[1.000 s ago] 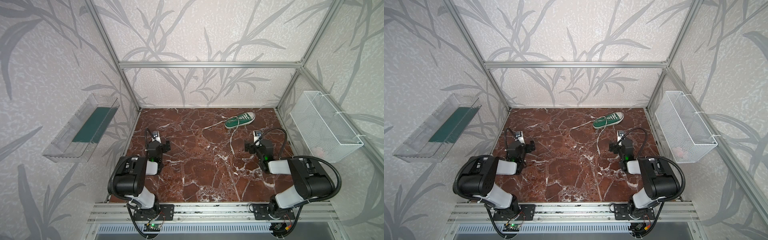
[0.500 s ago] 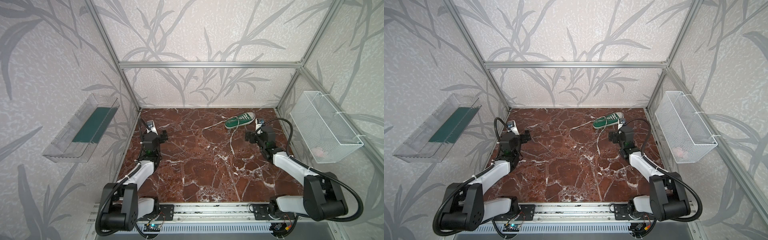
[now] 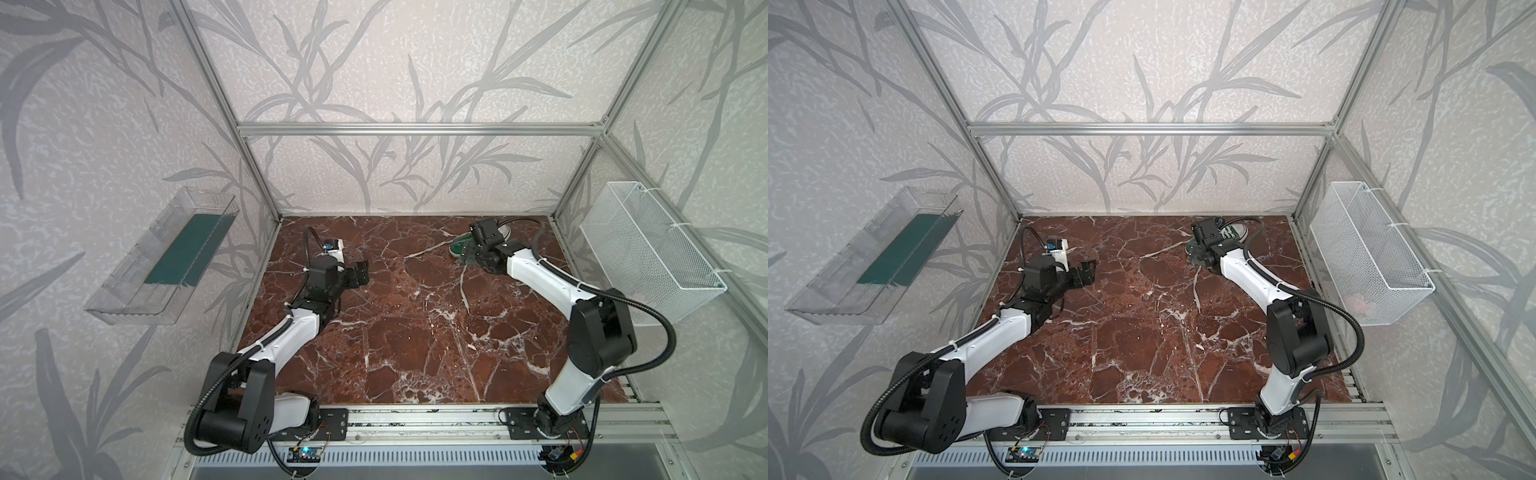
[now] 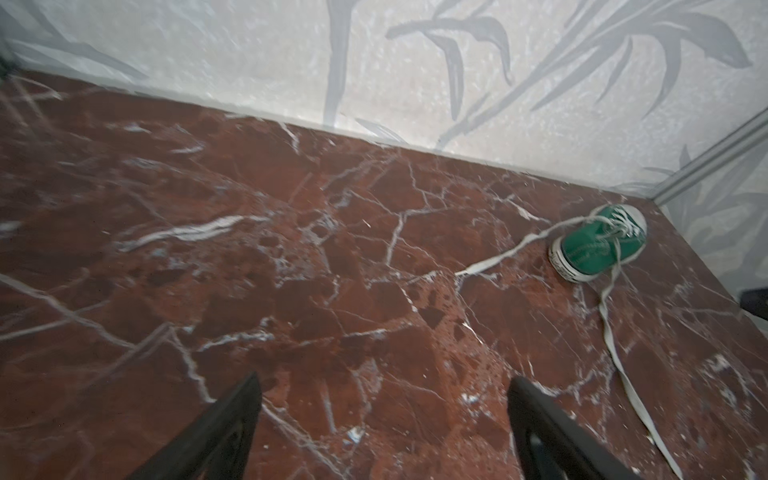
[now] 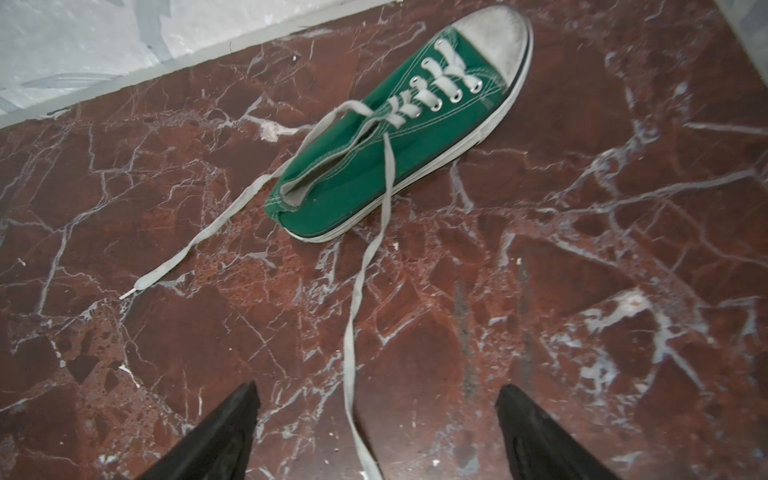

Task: Tie the shoes
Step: 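Grasp the green sneaker's heel with the right gripper while the left arm advances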

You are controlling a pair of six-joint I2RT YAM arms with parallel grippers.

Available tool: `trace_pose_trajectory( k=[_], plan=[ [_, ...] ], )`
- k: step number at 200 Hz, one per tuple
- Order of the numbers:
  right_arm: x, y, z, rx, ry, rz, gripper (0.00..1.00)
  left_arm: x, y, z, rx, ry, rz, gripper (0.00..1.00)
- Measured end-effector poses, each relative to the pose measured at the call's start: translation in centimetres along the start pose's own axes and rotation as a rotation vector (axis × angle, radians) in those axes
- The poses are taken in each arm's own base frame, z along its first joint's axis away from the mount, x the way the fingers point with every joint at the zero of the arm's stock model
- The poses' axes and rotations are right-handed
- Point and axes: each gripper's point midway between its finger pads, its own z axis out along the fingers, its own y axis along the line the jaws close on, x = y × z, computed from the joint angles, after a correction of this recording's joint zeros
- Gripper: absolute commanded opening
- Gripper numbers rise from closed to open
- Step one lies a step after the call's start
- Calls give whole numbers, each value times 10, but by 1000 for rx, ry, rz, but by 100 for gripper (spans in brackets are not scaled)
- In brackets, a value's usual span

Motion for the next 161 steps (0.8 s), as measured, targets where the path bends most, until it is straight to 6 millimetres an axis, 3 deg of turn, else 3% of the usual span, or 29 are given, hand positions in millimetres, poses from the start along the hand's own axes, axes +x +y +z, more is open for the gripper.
trace_pose_trajectory(
  k=[42, 111, 161],
  plan=[
    [-11, 23, 31, -3, 17, 15, 69, 16, -12, 10, 44, 42, -21, 94],
    [-37, 58, 78, -35, 12, 8, 54, 32, -13, 18, 65, 96, -29, 94],
    [-44, 61, 104, -16, 21, 7, 48, 34, -15, 19, 81, 106, -31, 94]
  ],
)
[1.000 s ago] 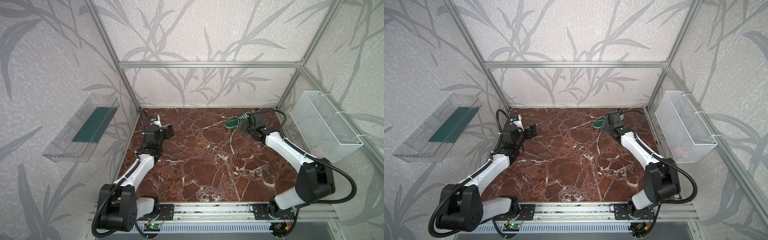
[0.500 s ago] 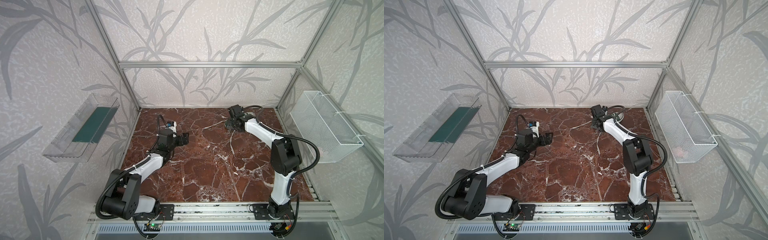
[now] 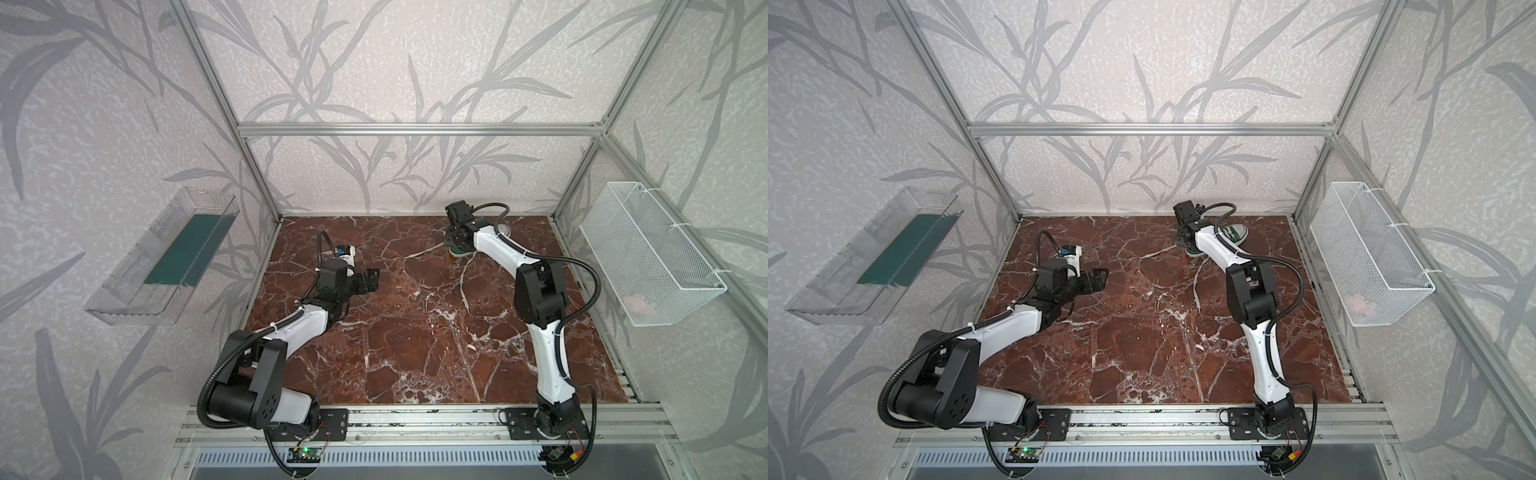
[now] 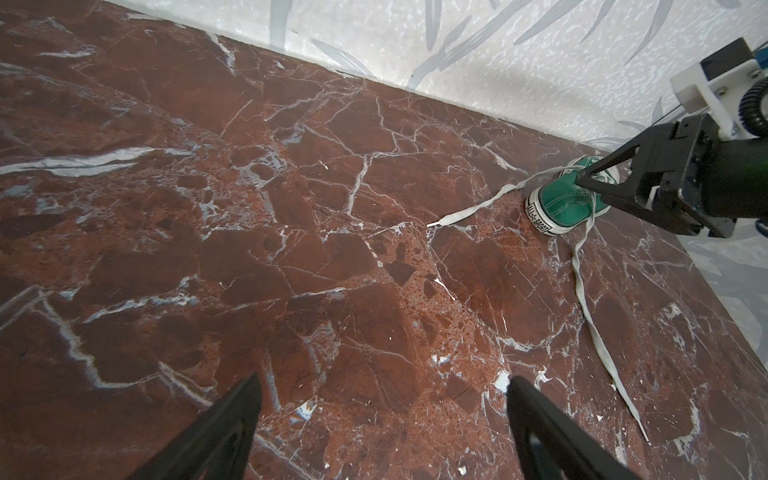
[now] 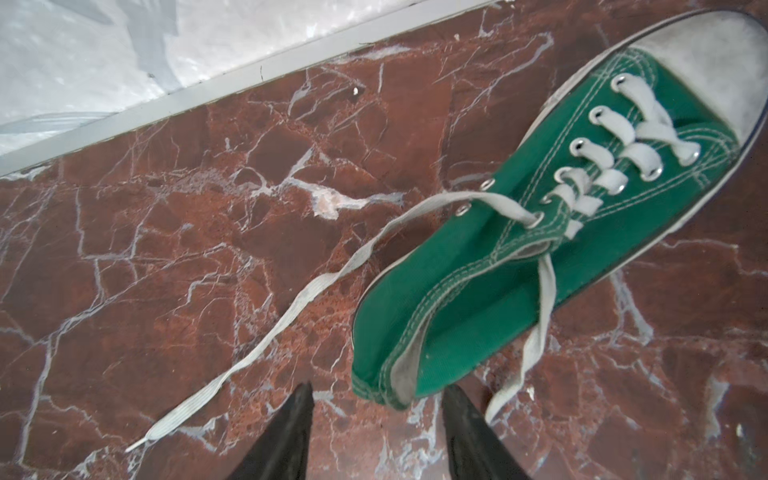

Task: Tie the shoes
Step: 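Grasp the green sneaker's heel with the right gripper while the left arm advances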

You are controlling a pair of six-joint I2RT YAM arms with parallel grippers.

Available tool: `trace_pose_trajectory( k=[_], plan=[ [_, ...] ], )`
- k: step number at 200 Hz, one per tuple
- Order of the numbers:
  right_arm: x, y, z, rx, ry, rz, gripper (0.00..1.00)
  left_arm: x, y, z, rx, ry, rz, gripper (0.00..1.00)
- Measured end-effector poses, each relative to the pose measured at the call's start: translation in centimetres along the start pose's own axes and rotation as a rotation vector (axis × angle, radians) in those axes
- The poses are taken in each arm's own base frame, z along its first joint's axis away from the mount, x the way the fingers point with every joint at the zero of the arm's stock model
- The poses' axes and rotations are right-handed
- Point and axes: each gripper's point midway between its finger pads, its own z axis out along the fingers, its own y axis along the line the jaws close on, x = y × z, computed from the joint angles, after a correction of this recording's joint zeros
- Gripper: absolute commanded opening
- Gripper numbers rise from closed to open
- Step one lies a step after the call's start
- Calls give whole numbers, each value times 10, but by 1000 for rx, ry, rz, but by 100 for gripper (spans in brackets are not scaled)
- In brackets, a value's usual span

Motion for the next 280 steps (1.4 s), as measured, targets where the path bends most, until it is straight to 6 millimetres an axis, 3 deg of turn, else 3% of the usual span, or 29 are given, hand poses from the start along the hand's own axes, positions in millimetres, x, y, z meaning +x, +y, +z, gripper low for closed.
trace_pose_trajectory(
  k=[47, 102, 135, 219, 280],
  plan=[
    [1, -5, 13, 22, 27, -24, 36, -2, -1, 3, 6, 3, 1, 94],
    [3, 2, 12, -20, 52, -64, 10, -2, -1, 3, 2, 10, 2, 94],
    [3, 5, 12, -52, 65, -82, 0, 0, 1, 2, -10, 19, 6, 94],
    [10, 16, 10, -139, 111, -155, 0, -18, -5, -21, -22, -32, 25, 94],
    [62, 54, -20, -325, 246, -294, 0, -15, 2, -32, -71, -12, 26, 94]
  ],
)
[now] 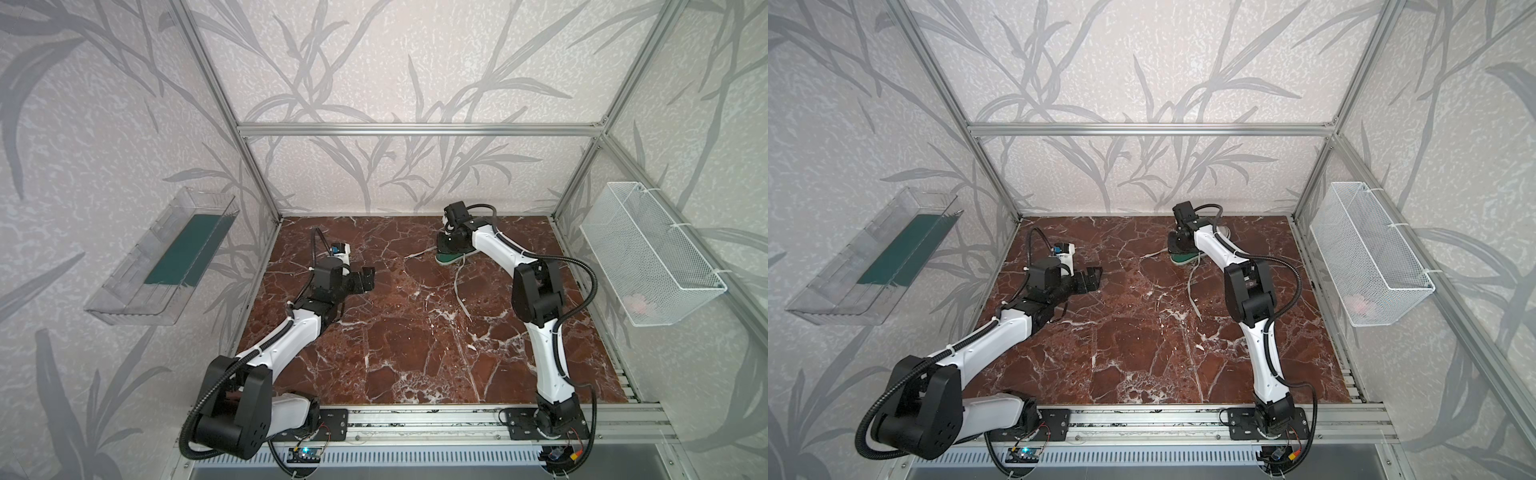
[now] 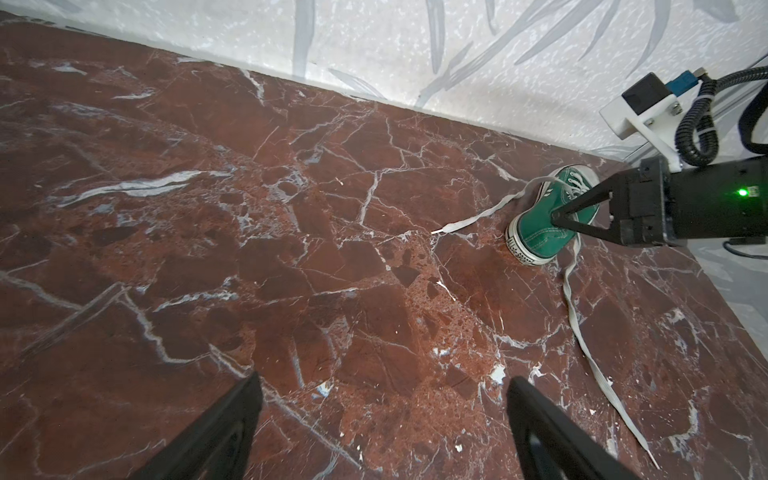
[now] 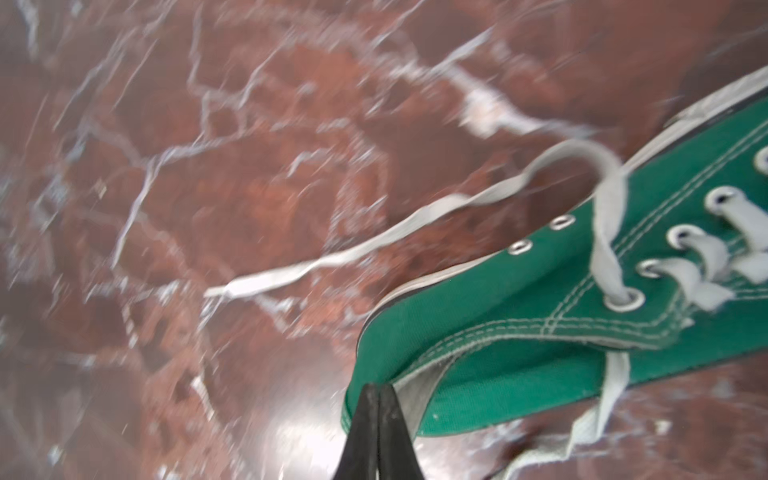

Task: Tie the shoes
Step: 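Grasp the green sneaker's heel with the right gripper while the left arm advances, then rotate the sneaker with the right gripper, toe toward the robot, and release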

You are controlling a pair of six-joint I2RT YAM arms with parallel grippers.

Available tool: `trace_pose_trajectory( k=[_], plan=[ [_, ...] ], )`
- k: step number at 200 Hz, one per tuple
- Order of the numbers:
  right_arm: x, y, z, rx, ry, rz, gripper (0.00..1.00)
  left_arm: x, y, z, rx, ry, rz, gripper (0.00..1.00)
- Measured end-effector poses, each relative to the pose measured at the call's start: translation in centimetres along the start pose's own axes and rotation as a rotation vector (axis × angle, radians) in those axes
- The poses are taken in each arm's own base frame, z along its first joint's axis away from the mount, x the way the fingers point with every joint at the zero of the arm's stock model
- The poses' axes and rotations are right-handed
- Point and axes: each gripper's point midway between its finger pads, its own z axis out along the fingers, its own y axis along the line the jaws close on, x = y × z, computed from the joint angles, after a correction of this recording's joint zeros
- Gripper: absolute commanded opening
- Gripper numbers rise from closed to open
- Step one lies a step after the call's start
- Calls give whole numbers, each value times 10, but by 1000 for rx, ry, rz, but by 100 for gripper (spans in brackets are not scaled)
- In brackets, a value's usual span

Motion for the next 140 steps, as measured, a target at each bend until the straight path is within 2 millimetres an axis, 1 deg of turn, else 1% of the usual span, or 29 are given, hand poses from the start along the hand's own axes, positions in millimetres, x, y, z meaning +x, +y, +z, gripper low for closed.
trace_pose_trajectory(
  k=[27, 49, 68, 99, 118, 140],
  plan=[
    [34, 30, -7, -74, 73, -68, 0, 6, 4, -4, -24, 29, -3, 94],
    [69, 55, -20, -126, 134, -127, 0, 7, 5, -11, -32, 37, -10, 94],
    [101, 71, -32, -163, 183, -167, 0, 4, 4, -18, -32, 27, -14, 94],
    [150, 87, -55, -212, 252, -217, 0, -3, 2, -31, -30, -3, -25, 94],
    [173, 89, -65, -226, 282, -233, 0, -5, 1, -38, -29, -20, -31, 93],
    [194, 92, -72, -235, 309, -248, 0, -1, 3, -43, -33, -16, -39, 93]
  ],
)
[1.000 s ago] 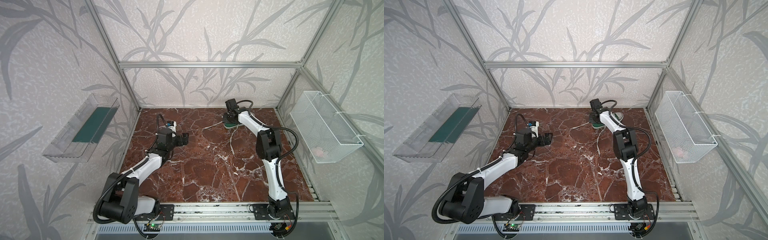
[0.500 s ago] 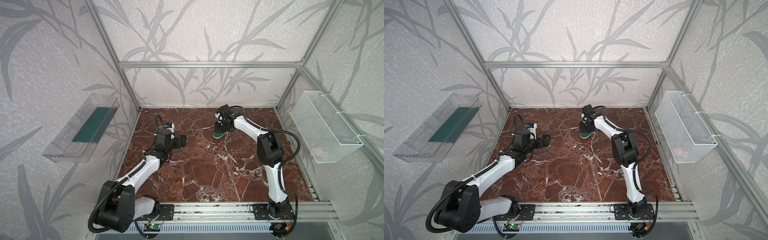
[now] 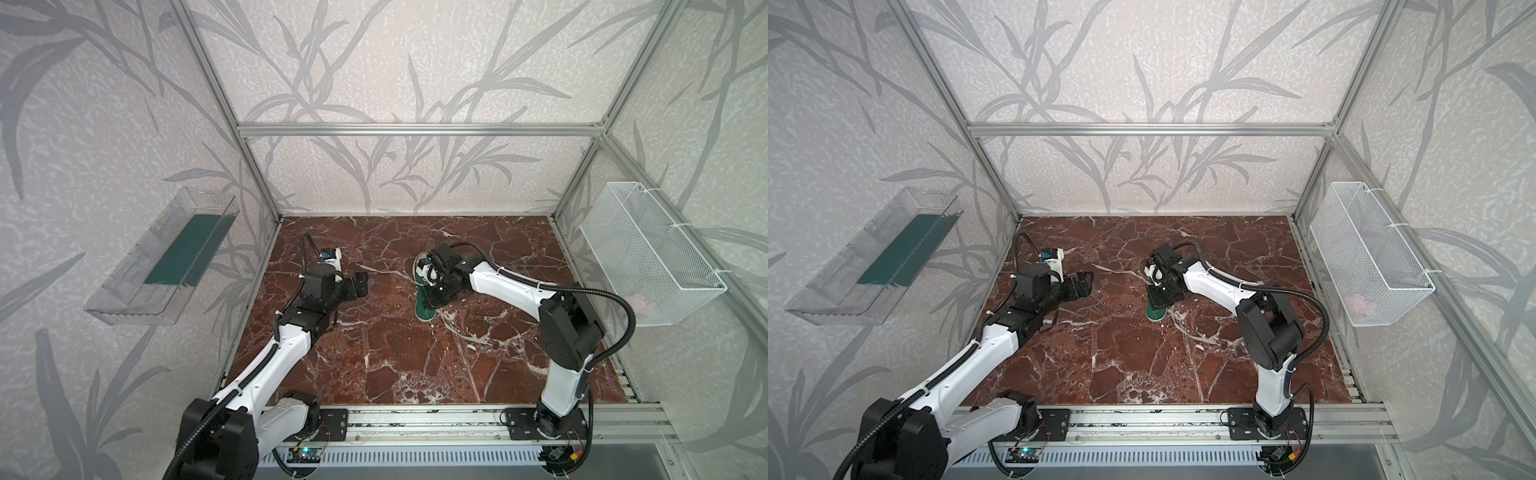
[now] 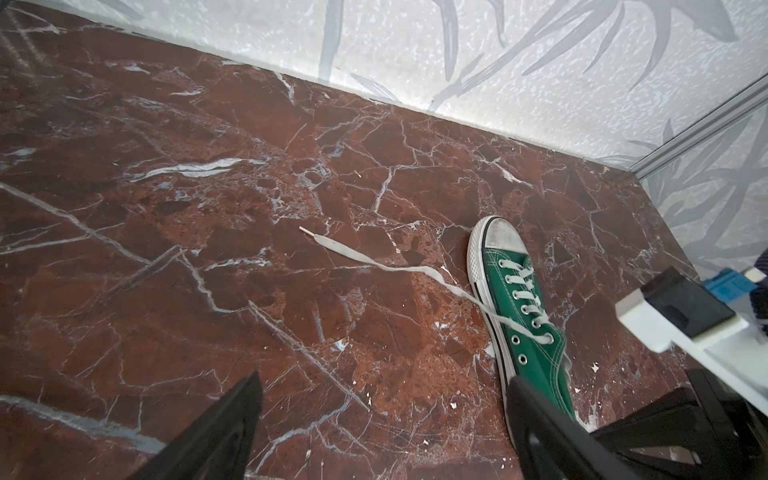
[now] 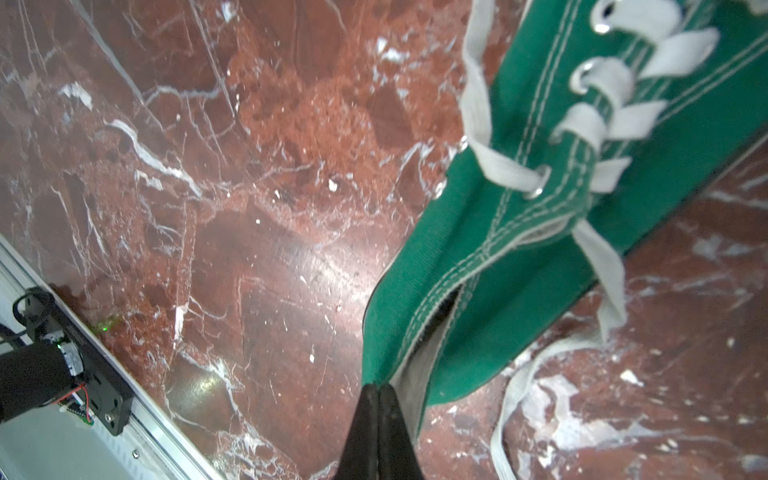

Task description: Tie the shoes

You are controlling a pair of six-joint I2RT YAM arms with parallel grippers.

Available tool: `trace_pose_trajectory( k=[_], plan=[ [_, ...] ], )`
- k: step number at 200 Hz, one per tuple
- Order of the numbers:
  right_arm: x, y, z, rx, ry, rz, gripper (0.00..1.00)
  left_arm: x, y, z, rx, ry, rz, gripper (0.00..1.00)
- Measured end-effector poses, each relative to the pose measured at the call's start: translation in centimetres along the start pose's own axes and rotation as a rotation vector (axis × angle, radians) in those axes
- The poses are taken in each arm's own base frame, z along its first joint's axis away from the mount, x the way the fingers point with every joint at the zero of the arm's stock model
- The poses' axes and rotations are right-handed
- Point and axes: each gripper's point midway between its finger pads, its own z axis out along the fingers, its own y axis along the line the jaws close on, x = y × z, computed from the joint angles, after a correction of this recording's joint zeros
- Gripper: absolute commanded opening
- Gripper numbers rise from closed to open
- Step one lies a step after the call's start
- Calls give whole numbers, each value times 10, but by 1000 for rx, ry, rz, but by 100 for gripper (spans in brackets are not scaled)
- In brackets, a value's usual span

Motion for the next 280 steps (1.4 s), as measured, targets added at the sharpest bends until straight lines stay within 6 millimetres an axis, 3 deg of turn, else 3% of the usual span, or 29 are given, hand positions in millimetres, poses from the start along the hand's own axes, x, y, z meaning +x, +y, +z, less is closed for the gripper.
trace_pose_trajectory(
  k=[31, 51, 65, 82, 111, 133, 157, 192, 233, 280],
  plan=[
    [18, 10, 1, -7, 20, -18, 0, 8, 3, -5, -6, 15, -12, 93],
    [26, 17, -2, -19, 20, -16, 25, 12, 5, -9, -7, 17, -17, 93],
    [28, 21, -7, -29, 5, -13, 36, 14, 5, -11, -7, 17, -22, 93],
    [27, 27, -22, -41, -33, -10, 43, 15, 5, -13, -7, 16, -24, 93],
    [19, 30, -61, -16, -154, 40, 45, 22, 8, -12, -16, 37, -34, 92],
    [28, 14, -83, 48, -244, 169, 45, 26, 10, -10, -23, 54, -39, 92],
    [63, -19, -92, 126, -320, 387, 43, 32, 12, -5, -32, 73, -48, 92],
    [109, -62, -89, 250, -347, 689, 43, 45, 17, 8, -53, 125, -57, 91],
    [128, -86, -79, 410, -295, 895, 40, 55, 21, 16, -70, 158, -48, 91],
    [145, -100, -59, 517, -228, 1030, 35, 57, 25, 18, -87, 165, -29, 91]
  ],
)
